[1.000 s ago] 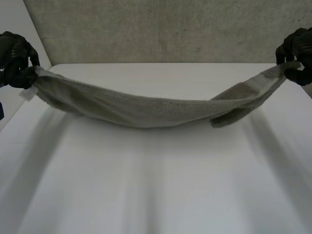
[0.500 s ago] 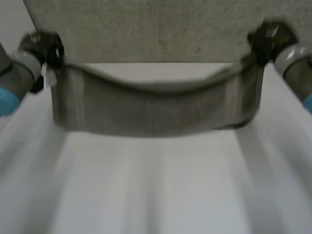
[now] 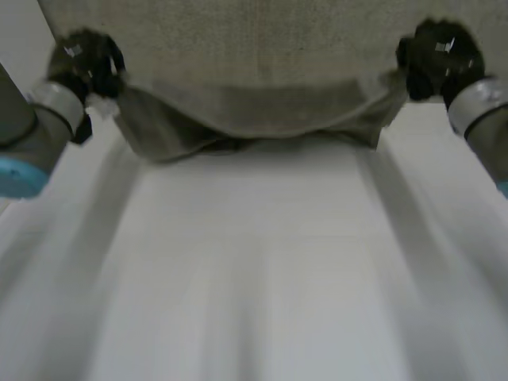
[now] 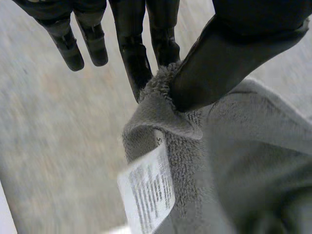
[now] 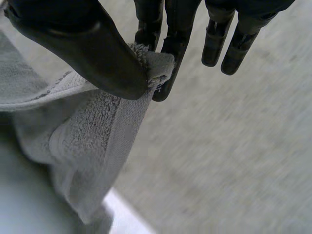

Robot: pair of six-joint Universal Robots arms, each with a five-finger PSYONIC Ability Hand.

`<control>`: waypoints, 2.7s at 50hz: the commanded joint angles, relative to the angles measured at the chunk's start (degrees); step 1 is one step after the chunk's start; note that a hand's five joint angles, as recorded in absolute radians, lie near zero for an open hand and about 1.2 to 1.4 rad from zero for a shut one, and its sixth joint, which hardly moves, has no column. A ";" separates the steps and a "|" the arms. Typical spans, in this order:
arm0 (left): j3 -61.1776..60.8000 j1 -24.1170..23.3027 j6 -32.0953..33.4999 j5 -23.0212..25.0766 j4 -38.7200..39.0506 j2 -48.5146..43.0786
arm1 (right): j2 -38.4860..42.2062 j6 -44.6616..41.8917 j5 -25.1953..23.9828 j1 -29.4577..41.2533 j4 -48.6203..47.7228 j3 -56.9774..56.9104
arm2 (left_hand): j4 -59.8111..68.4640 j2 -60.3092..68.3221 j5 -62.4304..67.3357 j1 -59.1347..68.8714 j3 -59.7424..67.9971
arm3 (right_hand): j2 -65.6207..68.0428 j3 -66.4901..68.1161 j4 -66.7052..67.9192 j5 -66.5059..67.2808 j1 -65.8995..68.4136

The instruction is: Fold the towel.

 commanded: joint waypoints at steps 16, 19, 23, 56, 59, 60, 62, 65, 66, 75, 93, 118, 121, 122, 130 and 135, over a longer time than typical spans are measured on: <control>-39.02 7.64 10.30 10.22 5.45 29.10 | -22.43 -2.07 -17.34 -14.01 13.28 25.86 | -3.76 4.70 4.09 5.40 -3.31 | 6.39 -3.02 -4.35 2.52 4.00; -41.67 9.22 9.42 12.59 4.93 32.90 | -24.10 -2.07 -19.89 -15.59 14.95 26.04 | -3.76 4.70 4.09 5.40 -3.31 | 6.39 -3.02 -4.35 2.52 4.00; -42.55 9.58 8.97 14.53 4.84 31.60 | -20.52 -2.77 -19.28 -15.68 16.09 24.38 | -3.76 4.70 4.09 5.40 -3.31 | 6.39 -3.02 -4.35 2.52 4.00; -0.02 3.34 9.41 4.96 -1.93 -13.23 | 12.99 -4.62 -0.90 -5.84 10.81 -2.52 | -3.76 4.70 4.09 5.40 -3.31 | 6.39 -3.02 -4.35 2.52 4.00; 2.80 3.16 9.41 4.17 -1.93 -16.04 | 15.35 -3.83 -0.20 -5.49 9.24 -4.62 | -3.76 4.70 4.09 5.40 -3.31 | 6.39 -3.02 -4.35 2.52 4.00; 4.01 3.16 9.41 3.99 -1.93 -17.26 | 16.49 -3.22 -0.11 -5.49 8.97 -5.76 | -3.76 4.70 4.09 5.40 -3.31 | 6.39 -3.02 -4.35 2.52 4.00; 5.17 3.16 9.41 3.90 -1.93 -18.42 | 17.46 -2.52 -0.11 -5.49 8.79 -6.91 | -3.76 4.70 4.09 5.40 -3.31 | 6.39 -3.02 -4.35 2.52 4.00; 7.28 3.16 9.33 3.90 -1.93 -20.35 | 19.66 -1.02 -0.11 -5.40 8.71 -9.28 | -3.76 4.70 4.09 5.40 -3.31 | 6.39 -3.02 -4.35 2.52 4.00; 8.24 3.16 9.33 3.82 -2.02 -21.13 | 19.67 -1.02 -0.11 -5.40 8.71 -9.29 | -3.76 4.70 4.09 5.40 -3.31 | 6.39 -3.02 -4.35 2.52 4.00; 11.06 3.16 9.41 1.44 -1.93 -23.60 | 24.41 0.30 0.77 -4.52 8.62 -14.56 | -3.76 4.70 4.09 5.40 -3.31 | 6.39 -3.02 -4.35 2.52 4.00; 14.84 2.64 9.41 1.09 -2.02 -26.77 | 30.04 0.30 4.72 -3.38 8.53 -20.81 | -3.76 -16.67 -17.28 -15.98 -3.31 | -63.61 -3.02 -4.35 -67.48 -66.00; 10.62 1.41 9.41 -2.16 -3.51 -19.12 | 16.50 0.21 3.49 -3.29 2.64 -9.82 | -3.76 -61.04 -61.66 -60.35 -3.31 | -63.61 -3.02 -4.35 -67.48 -66.00; 4.99 1.41 9.59 -1.72 -3.77 -13.93 | 10.88 0.21 1.73 -3.38 2.73 -4.02 | -3.76 -60.54 -61.15 -59.85 -3.31 | -63.61 -3.02 -4.35 -67.48 -66.00; 0.38 1.49 9.68 -1.29 -3.60 -10.45 | 8.18 -0.14 0.51 -3.46 3.16 -0.80 | -3.76 -60.37 -60.99 -59.68 -3.31 | -63.61 -3.02 -4.35 -67.48 -66.00; -16.25 1.67 10.55 -0.50 -2.11 0.73 | 0.95 -1.36 -3.01 -4.60 10.01 10.38 | -3.76 -59.53 -60.15 -58.84 -3.31 | -52.95 -3.02 -4.35 -56.82 -55.35; -23.02 1.76 16.94 0.47 -1.40 3.37 | 1.12 -5.31 -3.28 -5.66 12.39 13.90 | -3.76 -59.36 -59.98 -58.67 -3.31 | -48.07 -3.02 -4.35 -51.94 -50.47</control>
